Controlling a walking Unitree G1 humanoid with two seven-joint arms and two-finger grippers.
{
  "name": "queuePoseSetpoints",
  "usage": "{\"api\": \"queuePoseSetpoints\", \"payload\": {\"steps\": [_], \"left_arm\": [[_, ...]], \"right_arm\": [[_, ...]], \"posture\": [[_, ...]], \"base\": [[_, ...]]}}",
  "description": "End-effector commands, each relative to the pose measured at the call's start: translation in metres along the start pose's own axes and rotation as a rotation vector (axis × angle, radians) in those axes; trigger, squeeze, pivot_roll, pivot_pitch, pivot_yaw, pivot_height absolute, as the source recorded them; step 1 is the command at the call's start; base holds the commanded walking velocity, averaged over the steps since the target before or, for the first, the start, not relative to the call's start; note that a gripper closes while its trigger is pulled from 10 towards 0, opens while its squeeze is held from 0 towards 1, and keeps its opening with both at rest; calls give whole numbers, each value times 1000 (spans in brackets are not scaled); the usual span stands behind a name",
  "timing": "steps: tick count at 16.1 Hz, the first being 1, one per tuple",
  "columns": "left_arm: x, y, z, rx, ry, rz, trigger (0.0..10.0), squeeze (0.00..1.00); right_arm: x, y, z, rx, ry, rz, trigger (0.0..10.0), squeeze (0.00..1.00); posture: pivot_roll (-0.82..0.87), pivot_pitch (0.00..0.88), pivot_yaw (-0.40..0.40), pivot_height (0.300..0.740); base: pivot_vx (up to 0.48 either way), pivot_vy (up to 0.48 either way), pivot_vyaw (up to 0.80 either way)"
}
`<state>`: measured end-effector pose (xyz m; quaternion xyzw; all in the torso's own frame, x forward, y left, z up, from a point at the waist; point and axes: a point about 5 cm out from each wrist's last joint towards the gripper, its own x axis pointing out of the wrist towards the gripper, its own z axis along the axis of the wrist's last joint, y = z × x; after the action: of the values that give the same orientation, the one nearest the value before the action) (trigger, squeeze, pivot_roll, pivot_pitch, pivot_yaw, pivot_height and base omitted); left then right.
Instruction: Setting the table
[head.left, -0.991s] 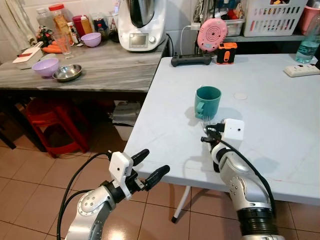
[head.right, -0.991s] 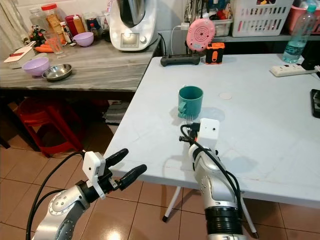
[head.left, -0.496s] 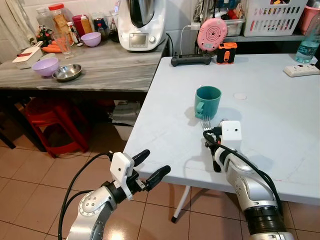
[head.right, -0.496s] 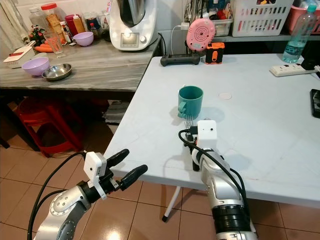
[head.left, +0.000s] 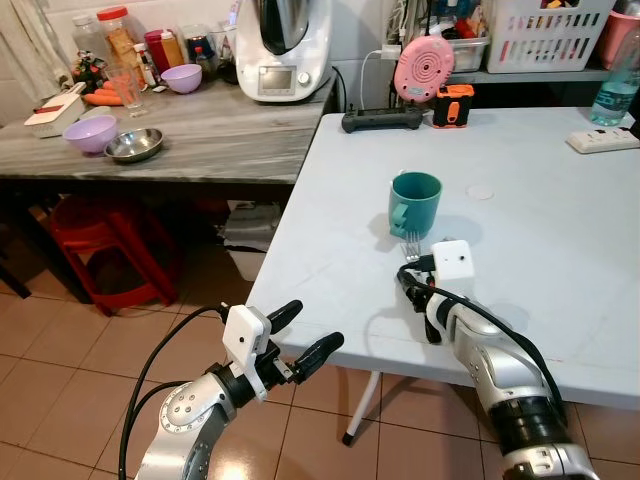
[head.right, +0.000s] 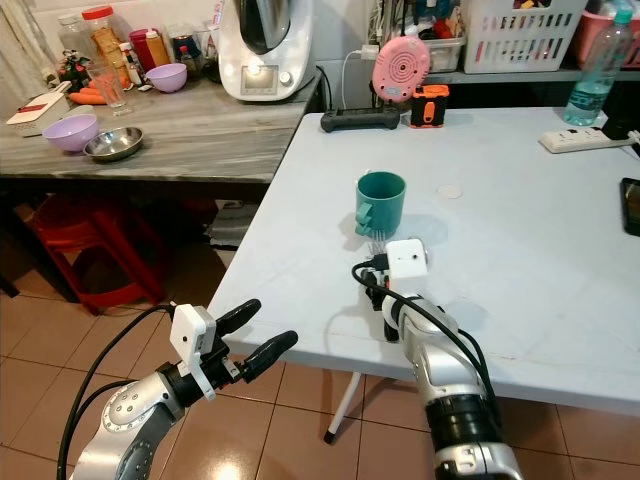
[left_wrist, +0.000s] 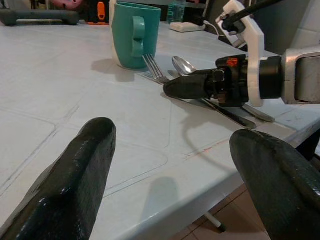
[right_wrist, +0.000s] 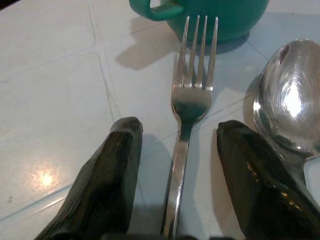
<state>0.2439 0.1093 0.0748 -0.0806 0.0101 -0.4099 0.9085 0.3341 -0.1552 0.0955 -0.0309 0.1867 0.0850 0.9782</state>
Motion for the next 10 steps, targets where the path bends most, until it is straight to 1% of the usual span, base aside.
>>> {"api": "queuePoseSetpoints", "payload": {"steps": [1, 2, 6, 10], "left_arm": [[-2, 1, 0, 9, 9, 5, 10000, 0], [-2, 1, 0, 8, 9, 5, 10000, 0], [-4, -1, -2, 2, 25, -26, 10000, 0], [-3, -1, -1, 1, 28, -32, 10000, 0]], "right_arm": [[3, 4, -4, -8, 30, 21, 6784, 0], [3, 3, -6, -6, 36, 27, 0, 0], [5, 1, -14, -1, 64, 49, 0, 0], [5, 2, -22, 30, 89, 55, 0, 0]], "posture": [[-56, 0, 108, 740], [-56, 0, 108, 740], [-55, 0, 107, 740], [-55, 0, 109, 740]], "base": [[0, 0, 0], [0, 0, 0], [0, 0, 0], [0, 0, 0]]}}
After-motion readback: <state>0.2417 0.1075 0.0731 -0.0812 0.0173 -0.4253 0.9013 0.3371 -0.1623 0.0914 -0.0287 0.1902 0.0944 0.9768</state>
